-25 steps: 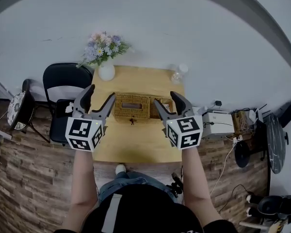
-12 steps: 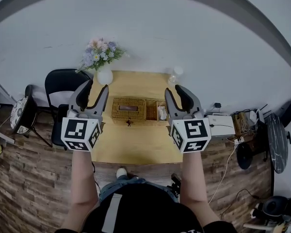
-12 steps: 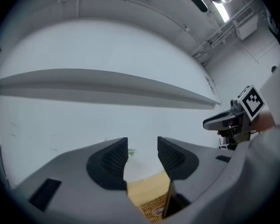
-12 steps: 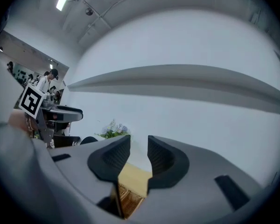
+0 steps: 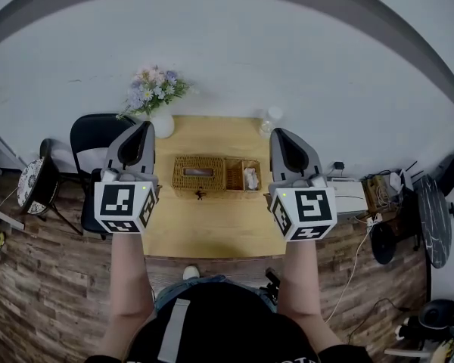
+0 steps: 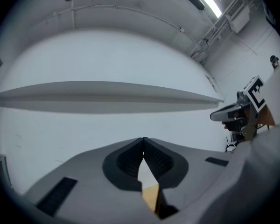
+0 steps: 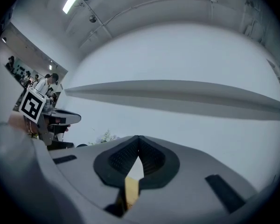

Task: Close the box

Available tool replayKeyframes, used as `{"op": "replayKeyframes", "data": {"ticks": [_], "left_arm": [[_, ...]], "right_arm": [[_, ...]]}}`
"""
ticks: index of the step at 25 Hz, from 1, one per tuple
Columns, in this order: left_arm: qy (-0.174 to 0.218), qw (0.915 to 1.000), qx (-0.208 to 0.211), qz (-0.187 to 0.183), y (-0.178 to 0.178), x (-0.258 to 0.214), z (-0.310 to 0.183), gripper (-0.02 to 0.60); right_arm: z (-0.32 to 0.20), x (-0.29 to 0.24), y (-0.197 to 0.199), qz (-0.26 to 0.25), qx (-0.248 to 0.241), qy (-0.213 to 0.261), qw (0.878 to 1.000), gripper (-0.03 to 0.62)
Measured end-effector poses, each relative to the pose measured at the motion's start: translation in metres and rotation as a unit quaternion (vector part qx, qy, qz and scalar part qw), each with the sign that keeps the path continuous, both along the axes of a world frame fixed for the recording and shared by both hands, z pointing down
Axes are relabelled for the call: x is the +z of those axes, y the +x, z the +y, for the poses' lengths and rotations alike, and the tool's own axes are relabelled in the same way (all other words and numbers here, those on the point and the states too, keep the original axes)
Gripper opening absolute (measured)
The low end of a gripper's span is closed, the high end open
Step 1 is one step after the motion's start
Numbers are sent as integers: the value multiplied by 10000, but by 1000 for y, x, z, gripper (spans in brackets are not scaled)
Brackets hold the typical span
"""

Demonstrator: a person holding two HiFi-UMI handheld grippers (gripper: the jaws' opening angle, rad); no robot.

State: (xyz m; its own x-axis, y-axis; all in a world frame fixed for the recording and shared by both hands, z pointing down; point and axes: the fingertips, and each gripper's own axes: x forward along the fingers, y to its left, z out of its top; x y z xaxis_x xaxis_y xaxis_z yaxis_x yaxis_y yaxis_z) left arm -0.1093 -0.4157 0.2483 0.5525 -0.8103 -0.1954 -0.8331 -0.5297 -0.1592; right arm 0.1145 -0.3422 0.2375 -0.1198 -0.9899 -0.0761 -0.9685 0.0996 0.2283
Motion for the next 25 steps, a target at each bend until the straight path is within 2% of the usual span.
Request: {"op": "replayKeyframes", "data": {"ticks": [9,25], "left_arm": [[217,9998,-44,17,1,-13,3,12],[269,9996,47,-91,4,-15,-2,12]], "right_arm": [[2,-6,7,40,149,103,9998,14],[-1,-5,5,184,168,96,9996,14]]}}
